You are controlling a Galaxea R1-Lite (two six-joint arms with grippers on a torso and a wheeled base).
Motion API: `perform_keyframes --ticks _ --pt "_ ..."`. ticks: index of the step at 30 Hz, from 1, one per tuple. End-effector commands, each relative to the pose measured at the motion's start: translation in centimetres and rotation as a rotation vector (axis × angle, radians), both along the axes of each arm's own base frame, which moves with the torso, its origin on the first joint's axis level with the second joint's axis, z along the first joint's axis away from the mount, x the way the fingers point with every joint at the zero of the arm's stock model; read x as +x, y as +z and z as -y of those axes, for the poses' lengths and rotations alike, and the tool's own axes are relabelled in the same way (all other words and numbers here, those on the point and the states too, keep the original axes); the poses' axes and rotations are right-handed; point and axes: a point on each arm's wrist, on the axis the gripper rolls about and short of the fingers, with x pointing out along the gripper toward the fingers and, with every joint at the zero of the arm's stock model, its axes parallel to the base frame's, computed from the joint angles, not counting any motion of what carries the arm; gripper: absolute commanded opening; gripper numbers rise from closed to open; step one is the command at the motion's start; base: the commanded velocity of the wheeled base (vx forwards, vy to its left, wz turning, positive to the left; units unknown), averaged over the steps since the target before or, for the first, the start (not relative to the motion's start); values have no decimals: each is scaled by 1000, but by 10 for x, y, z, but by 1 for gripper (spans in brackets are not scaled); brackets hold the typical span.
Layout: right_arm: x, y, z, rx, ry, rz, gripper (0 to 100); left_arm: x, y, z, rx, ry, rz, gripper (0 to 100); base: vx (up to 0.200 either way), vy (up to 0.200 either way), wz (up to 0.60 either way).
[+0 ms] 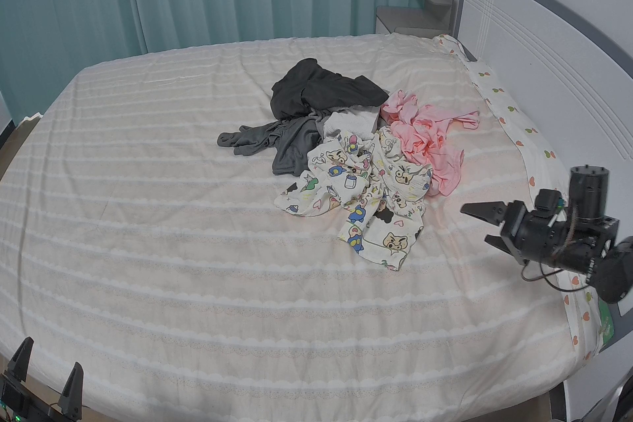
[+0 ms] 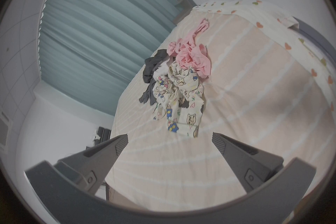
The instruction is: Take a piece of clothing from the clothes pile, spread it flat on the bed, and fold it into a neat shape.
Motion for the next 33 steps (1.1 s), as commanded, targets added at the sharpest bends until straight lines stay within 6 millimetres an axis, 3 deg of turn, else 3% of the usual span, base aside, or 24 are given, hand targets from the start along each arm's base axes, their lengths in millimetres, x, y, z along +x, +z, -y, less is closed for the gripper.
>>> perform_keyframes --ticks 1,9,18,21,33 --pt "104 -84 -39 51 -133 -53 100 0 -3 0 -2 0 0 100 0 0 0" --pt "139 -86 -49 34 -175 -52 100 0 -3 0 -2 0 0 100 0 0 0" --pt "143 -102 -59 16 -156 -96 100 0 -3 0 -2 2 0 100 0 0 0" --pt "142 -118 -64 7 -146 -125 100 0 -3 0 -2 2 0 100 0 0 0" --pt "145 -126 -90 -10 -122 -101 100 0 -3 0 -2 2 0 100 0 0 0"
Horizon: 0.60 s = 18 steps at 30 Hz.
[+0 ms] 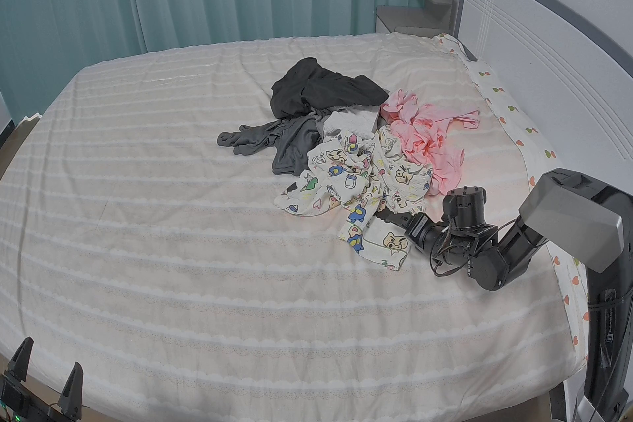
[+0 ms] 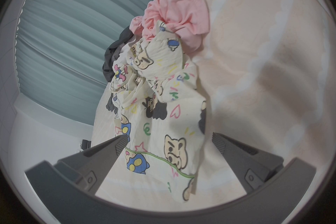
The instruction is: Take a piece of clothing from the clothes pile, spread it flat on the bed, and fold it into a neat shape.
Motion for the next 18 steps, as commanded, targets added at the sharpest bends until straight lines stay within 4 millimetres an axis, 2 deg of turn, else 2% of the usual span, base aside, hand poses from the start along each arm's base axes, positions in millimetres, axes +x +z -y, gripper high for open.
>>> perform_keyframes --ticks 1,2,10,18 --pt "1 -4 -10 -4 15 3 100 0 -3 0 0 1 0 100 0 0 0" --pt "4 -9 -14 -9 19 0 100 0 -3 0 0 1 0 100 0 0 0" --pt "17 -13 -21 -14 25 7 100 0 -3 0 0 1 0 100 0 0 0" --pt "35 -22 -49 -55 14 -8 100 0 -3 0 0 1 0 100 0 0 0"
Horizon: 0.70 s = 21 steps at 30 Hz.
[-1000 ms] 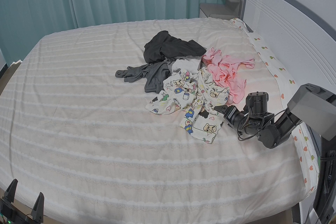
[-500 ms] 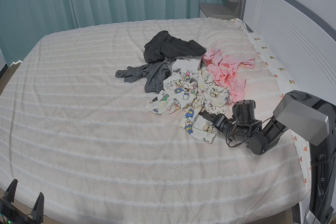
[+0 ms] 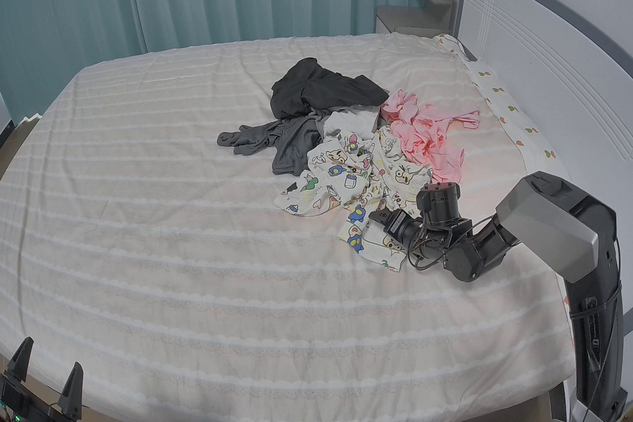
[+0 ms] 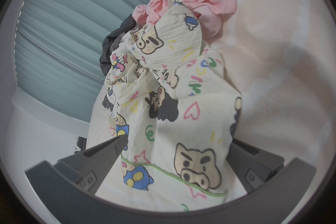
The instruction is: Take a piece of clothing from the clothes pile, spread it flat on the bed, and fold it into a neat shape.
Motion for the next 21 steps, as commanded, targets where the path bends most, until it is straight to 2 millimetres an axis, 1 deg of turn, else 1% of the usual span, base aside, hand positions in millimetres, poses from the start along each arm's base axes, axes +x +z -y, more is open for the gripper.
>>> perform_keyframes --ticks 1,4,5,13,14,16,17,18,19,20,21 --pt "9 -12 -18 -20 1 -4 100 0 -3 0 1 0 0 100 0 0 0" --pt "10 -15 -23 -37 15 -16 100 0 -3 0 1 0 0 100 0 0 0" --pt "11 -17 -24 -45 17 -18 0 0 -3 0 1 0 0 100 0 0 0" --pt "7 -18 -21 -94 13 -13 0 0 -3 0 1 0 0 100 0 0 0" --pt "3 -18 -18 -103 15 -21 0 0 -3 0 1 0 0 100 0 0 0" --pt "1 -14 -16 -103 15 -21 0 0 -3 0 -1 0 0 100 0 0 0" --pt "-3 -8 -13 -99 11 -18 0 0 -3 0 -1 0 0 100 0 0 0" --pt "-3 -8 -13 -99 11 -18 0 0 -3 0 -1 0 0 100 0 0 0" --pt "-8 2 -9 -91 10 0 0 0 -3 0 -1 0 0 100 0 0 0" --pt "-12 6 -7 -87 8 7 0 0 -3 0 -1 0 0 100 0 0 0" --pt "-12 6 -7 -87 8 7 0 0 -3 0 -1 0 0 100 0 0 0"
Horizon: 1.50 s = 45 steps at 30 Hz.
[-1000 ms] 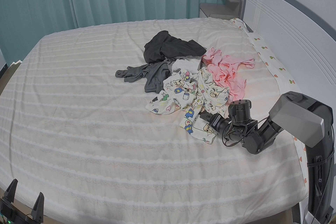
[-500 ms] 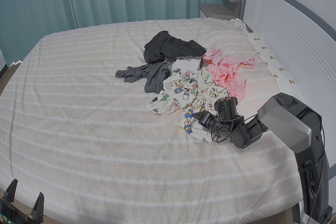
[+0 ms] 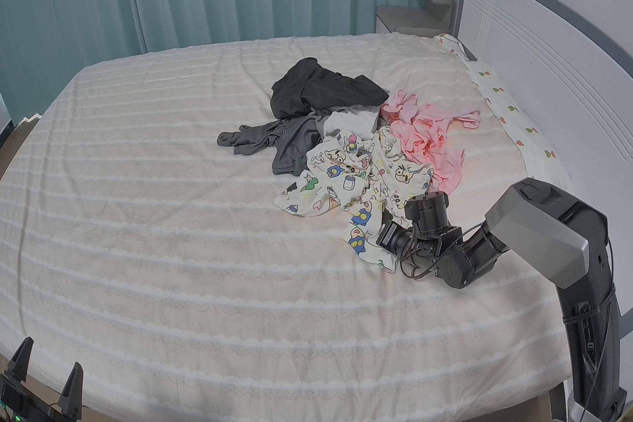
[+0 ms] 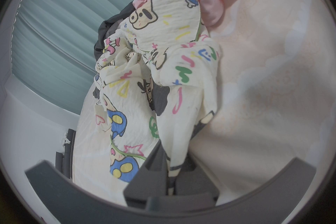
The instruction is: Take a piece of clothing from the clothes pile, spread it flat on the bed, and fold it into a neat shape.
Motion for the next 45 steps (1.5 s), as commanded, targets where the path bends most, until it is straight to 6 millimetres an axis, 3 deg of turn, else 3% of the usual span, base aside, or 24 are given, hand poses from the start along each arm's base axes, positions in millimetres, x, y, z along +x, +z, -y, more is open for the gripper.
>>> perform_keyframes --ticks 1,17,20,23,24,27,29,34,35,36,37,39,40,45 --pt "-18 34 11 26 -3 51 0 0 -3 0 -1 0 0 100 0 0 0" --pt "-113 72 48 73 31 124 0 0 -3 0 -1 0 0 100 0 0 0" --pt "-146 98 57 127 87 190 0 0 -3 0 -1 0 0 100 0 0 0" --pt "-159 111 62 143 97 230 0 0 -3 0 -1 0 0 100 0 0 0" --pt "-176 128 64 168 121 277 0 0 -3 0 -1 0 0 100 0 0 0" --pt "-200 154 67 207 165 345 0 0 -3 0 -1 0 0 100 0 0 0" --pt "-210 160 66 211 196 339 0 0 -3 0 -1 0 0 100 0 0 0" --pt "-210 140 66 145 204 202 0 0 -3 0 -1 0 0 100 0 0 0" --pt "-195 115 67 103 178 119 0 0 -3 0 -1 0 0 100 0 0 0" --pt "-195 115 67 103 178 119 0 0 -3 0 -1 0 0 100 0 0 0" --pt "-181 90 69 67 157 55 0 0 -3 0 -1 0 0 100 0 0 0" --pt "-166 69 70 52 153 45 0 0 -3 0 -1 0 0 100 0 0 0" --pt "-159 63 70 54 152 55 100 0 -3 0 -1 0 0 100 0 0 0" --pt "-133 29 67 26 162 76 100 0 -3 0 -1 0 0 100 0 0 0"
